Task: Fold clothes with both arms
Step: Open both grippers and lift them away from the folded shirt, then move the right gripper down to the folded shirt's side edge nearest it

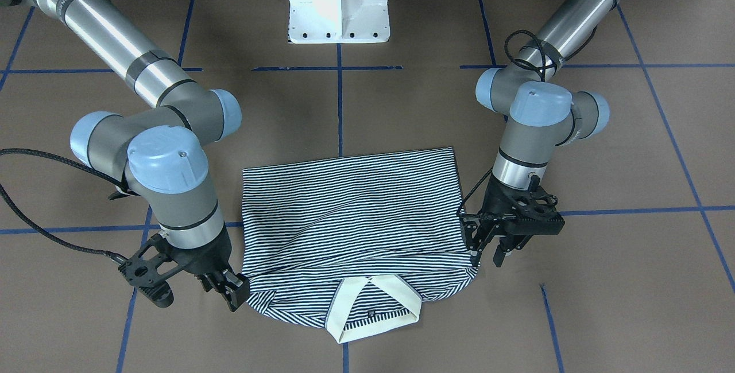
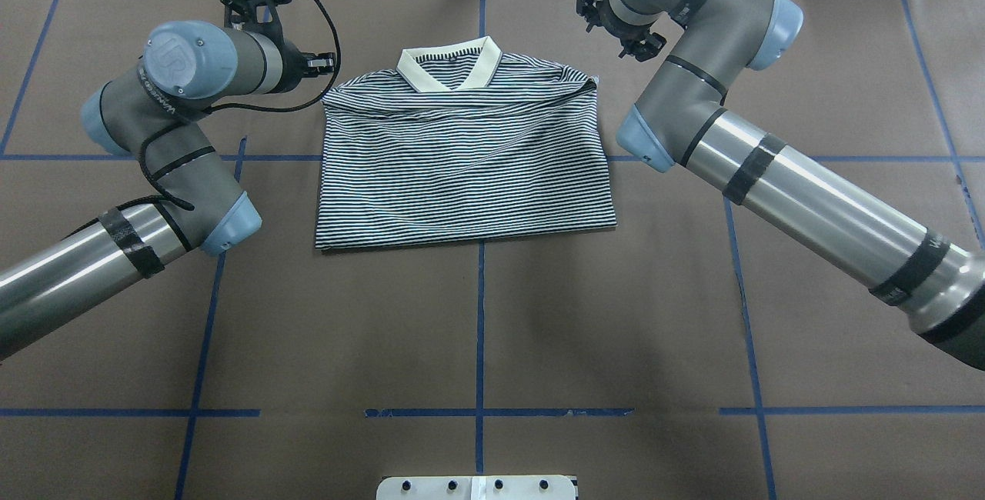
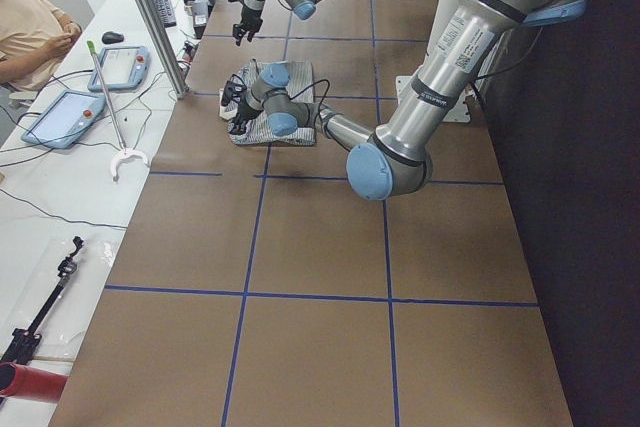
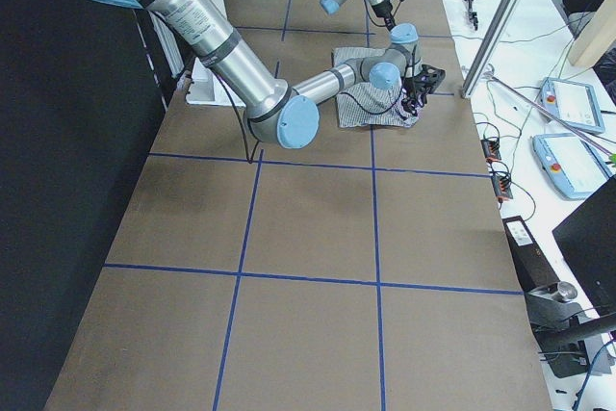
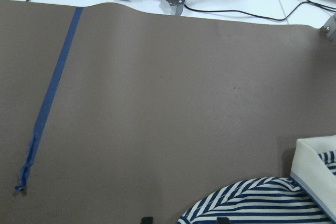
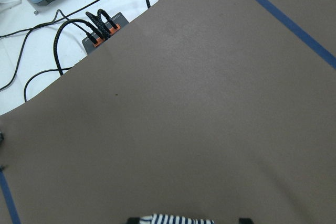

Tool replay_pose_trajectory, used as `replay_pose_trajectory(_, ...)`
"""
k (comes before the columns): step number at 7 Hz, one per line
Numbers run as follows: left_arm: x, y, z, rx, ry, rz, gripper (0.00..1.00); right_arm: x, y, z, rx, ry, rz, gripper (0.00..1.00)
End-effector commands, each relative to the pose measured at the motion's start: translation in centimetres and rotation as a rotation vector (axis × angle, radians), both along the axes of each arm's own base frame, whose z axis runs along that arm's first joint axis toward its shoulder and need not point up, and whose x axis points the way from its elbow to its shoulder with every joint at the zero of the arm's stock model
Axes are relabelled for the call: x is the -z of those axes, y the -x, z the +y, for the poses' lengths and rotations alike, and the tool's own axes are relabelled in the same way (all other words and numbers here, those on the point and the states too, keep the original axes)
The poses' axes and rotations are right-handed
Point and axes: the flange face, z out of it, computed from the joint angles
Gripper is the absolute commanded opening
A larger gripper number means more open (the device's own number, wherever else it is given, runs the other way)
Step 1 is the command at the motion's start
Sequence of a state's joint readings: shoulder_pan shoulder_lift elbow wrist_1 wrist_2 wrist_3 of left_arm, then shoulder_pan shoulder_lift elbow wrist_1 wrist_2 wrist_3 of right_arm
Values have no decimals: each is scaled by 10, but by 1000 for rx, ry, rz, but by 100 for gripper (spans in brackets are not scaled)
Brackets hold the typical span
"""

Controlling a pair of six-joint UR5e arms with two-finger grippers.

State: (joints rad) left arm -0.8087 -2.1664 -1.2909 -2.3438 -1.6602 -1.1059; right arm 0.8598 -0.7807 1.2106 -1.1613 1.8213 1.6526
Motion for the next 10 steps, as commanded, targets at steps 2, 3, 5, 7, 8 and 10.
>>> replay_pose_trajectory(2,-11,21,8,-36,-17,64,54,-41,-10,130,56,99,-126,72)
replay_pose_trajectory(3,-8,23,10,-36,-23,70,54,-62,7,168,65,149,-125,72)
replay_pose_trajectory(5,-9,23,10,-32,-23,67,54,-67,38,196,81,173,-117,75)
replay_pose_trajectory(7,-9,23,10,-32,-21,67,55,-67,50,205,82,173,-111,74)
replay_pose_trajectory(8,-10,23,10,-32,-20,66,55,-67,53,207,87,175,-109,74)
replay_pose_trajectory(10,-10,23,10,-31,-21,65,55,-73,56,210,92,179,-100,72)
